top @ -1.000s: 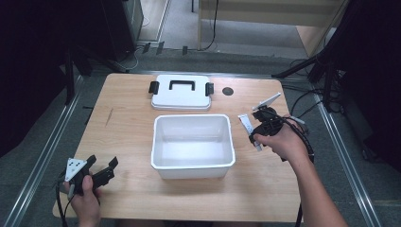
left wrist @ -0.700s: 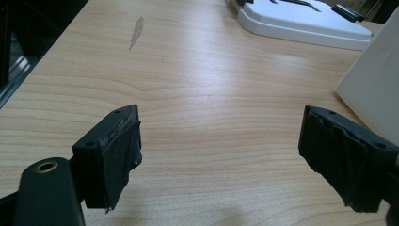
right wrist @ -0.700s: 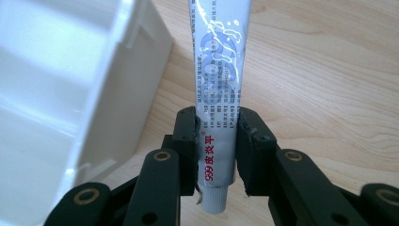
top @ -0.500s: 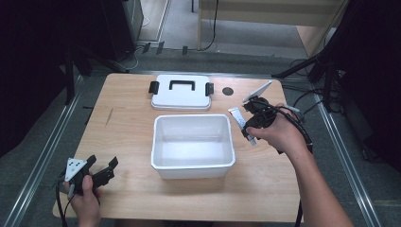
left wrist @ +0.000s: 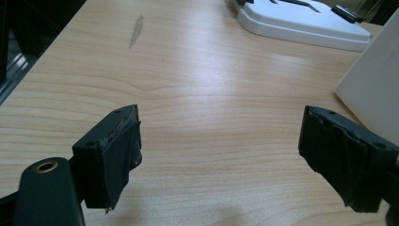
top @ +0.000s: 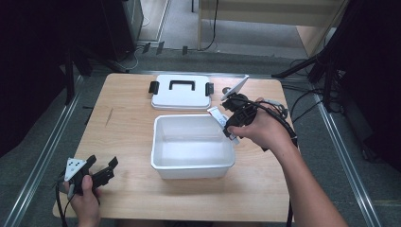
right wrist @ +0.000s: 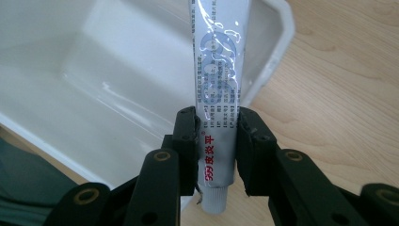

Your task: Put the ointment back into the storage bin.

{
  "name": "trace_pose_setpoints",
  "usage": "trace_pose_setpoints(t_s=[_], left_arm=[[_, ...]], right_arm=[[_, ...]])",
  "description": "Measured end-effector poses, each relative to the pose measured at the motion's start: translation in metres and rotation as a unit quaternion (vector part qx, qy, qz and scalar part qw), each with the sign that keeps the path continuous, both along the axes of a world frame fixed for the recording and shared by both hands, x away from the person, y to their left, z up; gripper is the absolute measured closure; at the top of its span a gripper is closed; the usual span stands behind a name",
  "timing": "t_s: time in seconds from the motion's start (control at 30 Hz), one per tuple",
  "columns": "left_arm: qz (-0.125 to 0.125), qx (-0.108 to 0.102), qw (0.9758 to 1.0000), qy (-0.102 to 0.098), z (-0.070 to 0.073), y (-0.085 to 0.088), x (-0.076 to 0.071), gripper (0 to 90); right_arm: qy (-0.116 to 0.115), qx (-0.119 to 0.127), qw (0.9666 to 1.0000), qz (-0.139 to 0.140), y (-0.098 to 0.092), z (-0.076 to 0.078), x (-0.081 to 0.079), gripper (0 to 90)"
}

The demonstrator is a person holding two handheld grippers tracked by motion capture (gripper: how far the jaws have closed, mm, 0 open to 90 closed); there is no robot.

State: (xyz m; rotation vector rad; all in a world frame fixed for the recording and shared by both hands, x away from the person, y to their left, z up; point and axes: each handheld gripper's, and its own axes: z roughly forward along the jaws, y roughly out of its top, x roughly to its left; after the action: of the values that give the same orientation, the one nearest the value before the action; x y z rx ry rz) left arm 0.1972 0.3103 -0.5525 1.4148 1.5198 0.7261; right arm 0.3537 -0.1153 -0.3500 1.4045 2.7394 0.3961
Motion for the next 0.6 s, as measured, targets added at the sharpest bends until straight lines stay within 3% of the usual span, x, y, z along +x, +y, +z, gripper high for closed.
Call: trace_pose_setpoints(t_s=[0.6], left_arm=[[-0.001, 0.0, 1.0, 0.001, 0.0, 0.0, 0.0, 14.4]], right_arm=[[0.028, -0.003, 0.9991, 0.03, 0.034, -0.022, -0.002, 72.5]])
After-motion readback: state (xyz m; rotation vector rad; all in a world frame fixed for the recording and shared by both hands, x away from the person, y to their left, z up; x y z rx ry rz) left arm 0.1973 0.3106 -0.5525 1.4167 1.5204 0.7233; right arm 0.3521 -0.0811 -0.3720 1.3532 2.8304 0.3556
